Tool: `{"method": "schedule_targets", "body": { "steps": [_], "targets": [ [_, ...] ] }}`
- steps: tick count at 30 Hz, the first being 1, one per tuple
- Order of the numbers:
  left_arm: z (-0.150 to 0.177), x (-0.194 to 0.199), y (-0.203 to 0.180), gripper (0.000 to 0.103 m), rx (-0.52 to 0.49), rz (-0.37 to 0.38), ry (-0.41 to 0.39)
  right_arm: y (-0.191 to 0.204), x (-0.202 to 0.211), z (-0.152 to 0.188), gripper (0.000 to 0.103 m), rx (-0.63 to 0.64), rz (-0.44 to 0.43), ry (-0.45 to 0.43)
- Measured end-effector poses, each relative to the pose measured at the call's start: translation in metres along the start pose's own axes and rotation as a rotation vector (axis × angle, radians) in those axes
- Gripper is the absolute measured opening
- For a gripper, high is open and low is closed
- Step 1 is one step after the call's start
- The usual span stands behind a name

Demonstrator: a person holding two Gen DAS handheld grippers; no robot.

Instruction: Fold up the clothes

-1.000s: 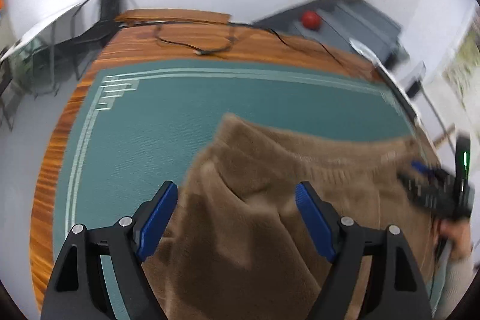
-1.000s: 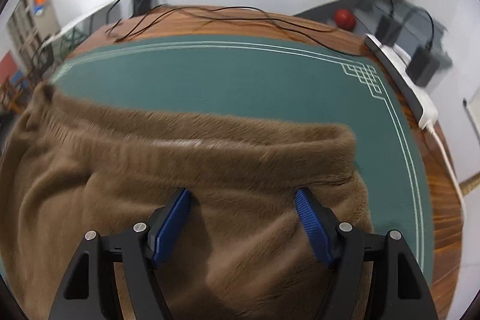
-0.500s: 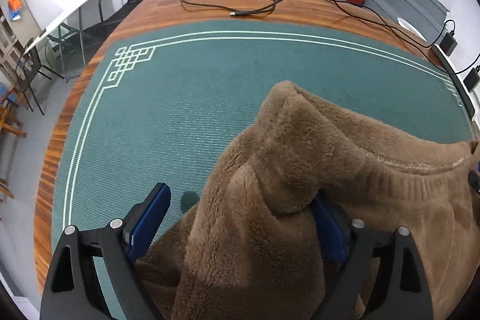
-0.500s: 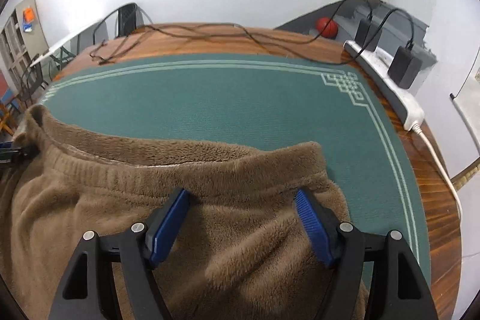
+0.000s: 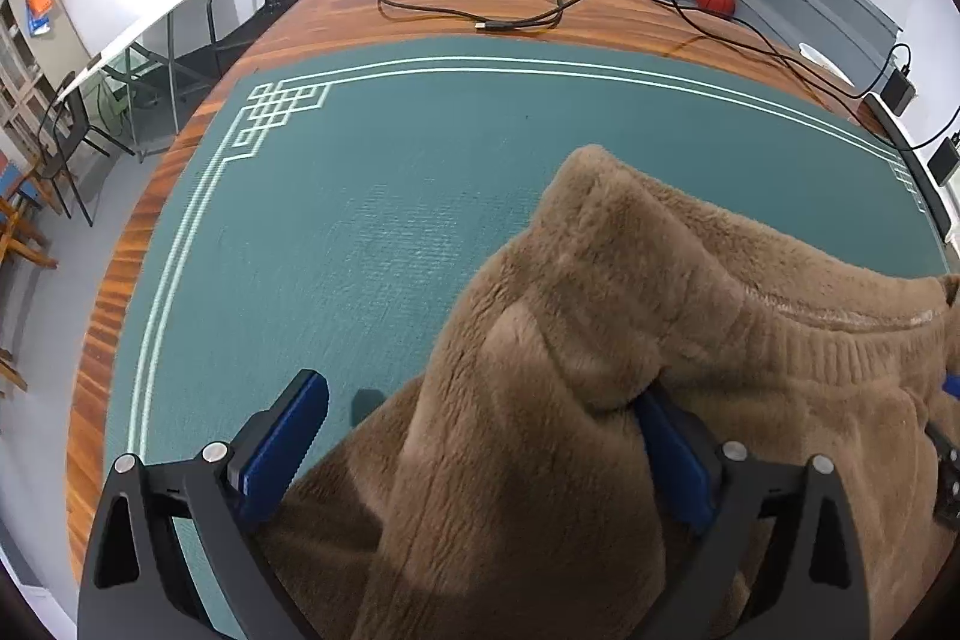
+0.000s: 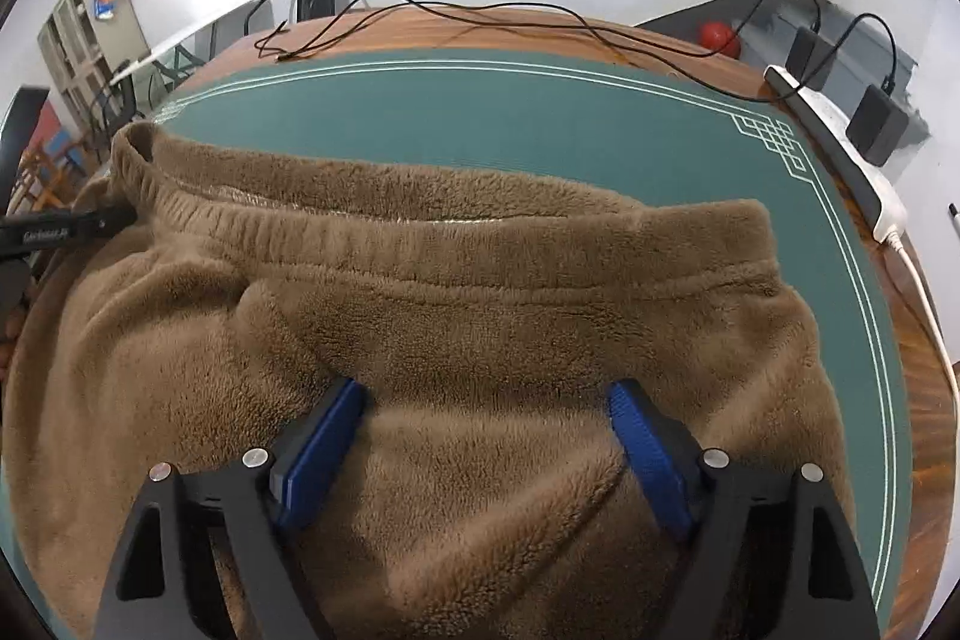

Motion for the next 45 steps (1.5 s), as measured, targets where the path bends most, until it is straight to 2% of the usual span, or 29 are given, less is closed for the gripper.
{"method": "schedule_targets", "body": {
  "steps": [3, 7, 11, 13, 17, 20, 25, 33, 37, 45],
  "targets": [
    [0.008, 0.018, 0.003, 0.1, -0.014, -0.018, -0.028, 0.003, 0.009, 0.002, 0.086, -0.001, 0.007, -0.036],
    [0.02, 0.051, -0.003, 0.1, -0.047, 0.028, -0.086, 0.004, 0.056, 0.011, 0.086, -0.059, -0.035, -0.14],
    [0.04, 0.08, -0.014, 0.1, -0.067, 0.112, -0.109, -0.023, 0.108, 0.026, 0.086, -0.158, -0.04, -0.225],
    [0.052, 0.089, -0.022, 0.1, -0.079, 0.151, -0.105, -0.044, 0.128, 0.044, 0.086, -0.251, -0.047, -0.231],
    [0.076, 0.103, -0.042, 0.1, -0.11, 0.221, -0.093, -0.077, 0.141, 0.093, 0.086, -0.466, -0.116, -0.16],
    [0.091, 0.113, -0.056, 0.1, -0.143, 0.253, -0.089, -0.094, 0.15, 0.131, 0.086, -0.598, -0.137, -0.125],
    [0.11, 0.127, -0.071, 0.1, -0.156, 0.29, -0.088, -0.099, 0.153, 0.165, 0.086, -0.695, -0.176, -0.083],
    [0.131, 0.133, -0.073, 0.1, -0.144, 0.324, -0.068, -0.07, 0.135, 0.177, 0.086, -0.755, -0.279, -0.042],
    [0.137, 0.132, -0.067, 0.1, -0.126, 0.329, -0.061, -0.059, 0.123, 0.175, 0.086, -0.779, -0.305, -0.037],
    [0.14, 0.127, -0.064, 0.1, -0.125, 0.324, -0.059, -0.047, 0.107, 0.152, 0.086, -0.834, -0.303, -0.093]
  ]
}}
Point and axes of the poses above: each gripper's, at about its wrist camera, not at the fingertips, and x roughly against the way its jaws point, y to its left, z to its underside, the point moved 9 cm from there along -x, roughly the way its jaws point, and after that the axes turned 3 degrees about -y, right-handed, at the moved point
